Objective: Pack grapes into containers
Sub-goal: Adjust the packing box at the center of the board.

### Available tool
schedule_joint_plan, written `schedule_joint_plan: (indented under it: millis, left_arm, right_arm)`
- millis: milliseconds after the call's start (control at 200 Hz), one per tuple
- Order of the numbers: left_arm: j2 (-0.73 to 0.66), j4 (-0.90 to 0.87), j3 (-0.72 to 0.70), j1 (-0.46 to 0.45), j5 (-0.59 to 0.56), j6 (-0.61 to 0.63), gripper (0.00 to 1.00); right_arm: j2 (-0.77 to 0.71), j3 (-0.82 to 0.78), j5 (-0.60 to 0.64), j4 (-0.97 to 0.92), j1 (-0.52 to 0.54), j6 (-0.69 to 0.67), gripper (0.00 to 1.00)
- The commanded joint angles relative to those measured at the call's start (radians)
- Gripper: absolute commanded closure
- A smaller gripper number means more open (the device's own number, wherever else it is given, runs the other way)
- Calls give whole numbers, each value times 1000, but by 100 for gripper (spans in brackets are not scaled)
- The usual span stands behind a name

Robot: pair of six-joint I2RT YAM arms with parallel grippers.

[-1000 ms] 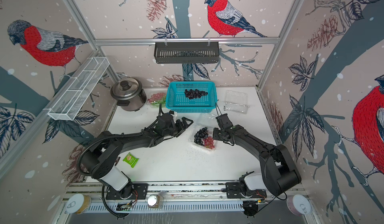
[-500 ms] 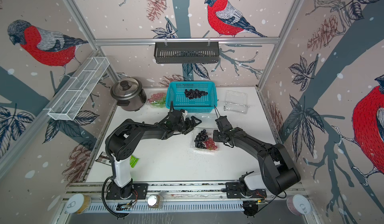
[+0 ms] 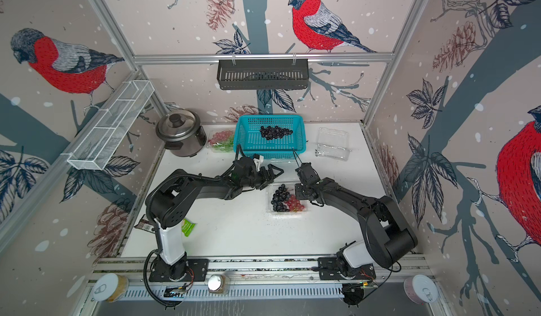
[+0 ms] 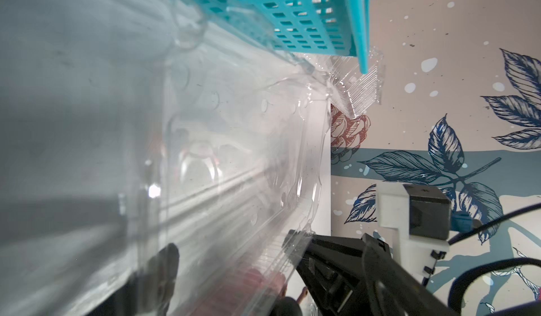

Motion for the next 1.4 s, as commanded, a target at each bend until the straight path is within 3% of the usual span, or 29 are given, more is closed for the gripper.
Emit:
schedule_joint_plan:
  millis: [0,325,921,1131,1396]
  left_arm:
    - [-33,86,-34,5,7,-12,3]
    - [-192,51,-167,45,-23,18,3]
    - [-347,-109,-210,198,-48,139,3]
    - [-345,-148,-189,227,-55,189,3]
    - [-332,-138,-189,227,-46,187,3]
  right_arm:
    - [28,36,59,-16,37,-30,87]
    - [126,122,72,-16,71,-58,82]
    - [356,419,18,-12,90,-104,80]
    - [415,485,4,-17,94,-113,63]
    - [336,466,-32,-13,82,-91,39]
